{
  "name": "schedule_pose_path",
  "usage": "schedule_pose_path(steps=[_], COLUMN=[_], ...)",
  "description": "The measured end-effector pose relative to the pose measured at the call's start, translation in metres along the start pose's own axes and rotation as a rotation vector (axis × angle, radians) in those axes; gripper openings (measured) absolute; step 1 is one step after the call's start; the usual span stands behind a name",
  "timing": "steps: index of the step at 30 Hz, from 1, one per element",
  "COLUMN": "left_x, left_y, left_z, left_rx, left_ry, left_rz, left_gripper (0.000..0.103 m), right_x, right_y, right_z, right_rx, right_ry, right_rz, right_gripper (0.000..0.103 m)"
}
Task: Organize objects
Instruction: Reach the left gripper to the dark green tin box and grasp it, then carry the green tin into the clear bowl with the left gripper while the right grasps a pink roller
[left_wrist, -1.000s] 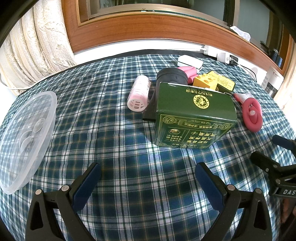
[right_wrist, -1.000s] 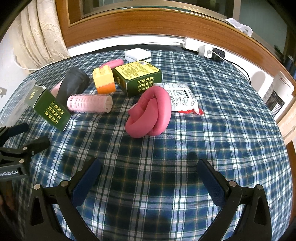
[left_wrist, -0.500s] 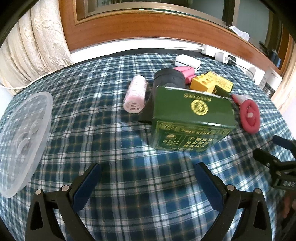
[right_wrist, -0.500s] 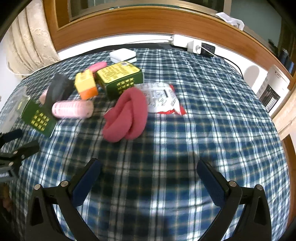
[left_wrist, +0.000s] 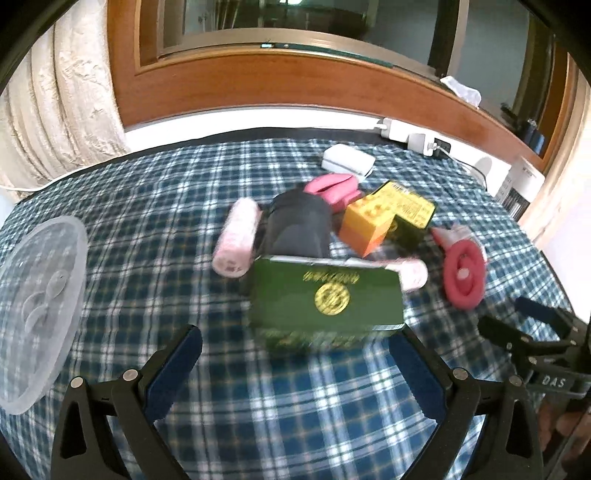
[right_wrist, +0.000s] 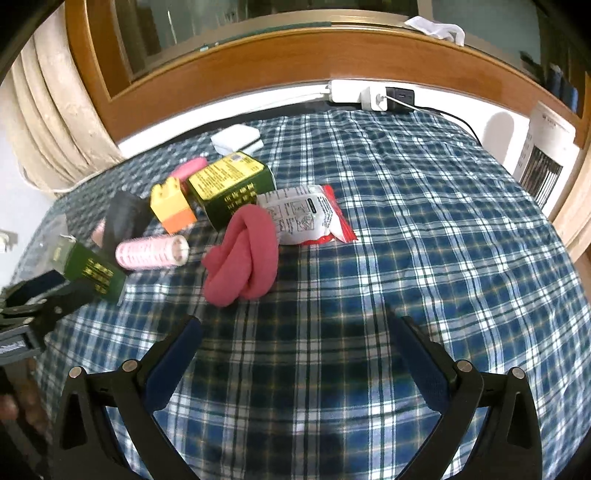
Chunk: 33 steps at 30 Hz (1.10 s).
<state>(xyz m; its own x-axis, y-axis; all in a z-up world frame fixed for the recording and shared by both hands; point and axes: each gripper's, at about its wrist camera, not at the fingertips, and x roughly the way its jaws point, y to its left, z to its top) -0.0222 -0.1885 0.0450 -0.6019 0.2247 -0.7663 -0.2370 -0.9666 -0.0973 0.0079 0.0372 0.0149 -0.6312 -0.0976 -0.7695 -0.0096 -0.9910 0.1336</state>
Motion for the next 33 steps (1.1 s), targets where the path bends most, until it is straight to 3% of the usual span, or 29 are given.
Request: schedule_pose_path(steps=[8, 9, 11, 14, 25, 33], left_x=[0.003, 0.003, 0.004, 0.003, -0.024, -0.043], left_y=[-0.001, -0.002, -0.001, 0.001, 0.009, 0.034], left_z=[0.005, 0.006, 0.006, 0.003, -0.006, -0.007], left_rx=[-0.004, 0.003, 0.012, 0.017, 0.036, -0.001], left_ry=[-0.047, -0.053, -0.062, -0.067, -0.137, -0.191], left_rz=[-0.01, -0.012, -0.021, -0.039, -0.043, 0.004], left_gripper=[0.1, 0.098, 0.082, 0.07, 0.07, 0.07], right_x=[-0.007, -0.007, -0.005, -0.002, 0.004, -0.02], right_y=[0.015, 0.017, 0.021, 0.025, 0.033, 0.051], right_z=[0.005, 0.004, 0.005, 0.006, 0.014, 0.018], right_rx=[-0.007, -0.008, -0.009, -0.012, 0.001, 0.004], right_ry=[-0.038, -0.039, -0.037, -0.035, -0.037, -0.16], right_rz=[0.064, 0.067, 0.078, 0.084, 0.071, 0.023], right_gripper=[0.101, 0.099, 0.098, 0.097, 0.09, 0.091])
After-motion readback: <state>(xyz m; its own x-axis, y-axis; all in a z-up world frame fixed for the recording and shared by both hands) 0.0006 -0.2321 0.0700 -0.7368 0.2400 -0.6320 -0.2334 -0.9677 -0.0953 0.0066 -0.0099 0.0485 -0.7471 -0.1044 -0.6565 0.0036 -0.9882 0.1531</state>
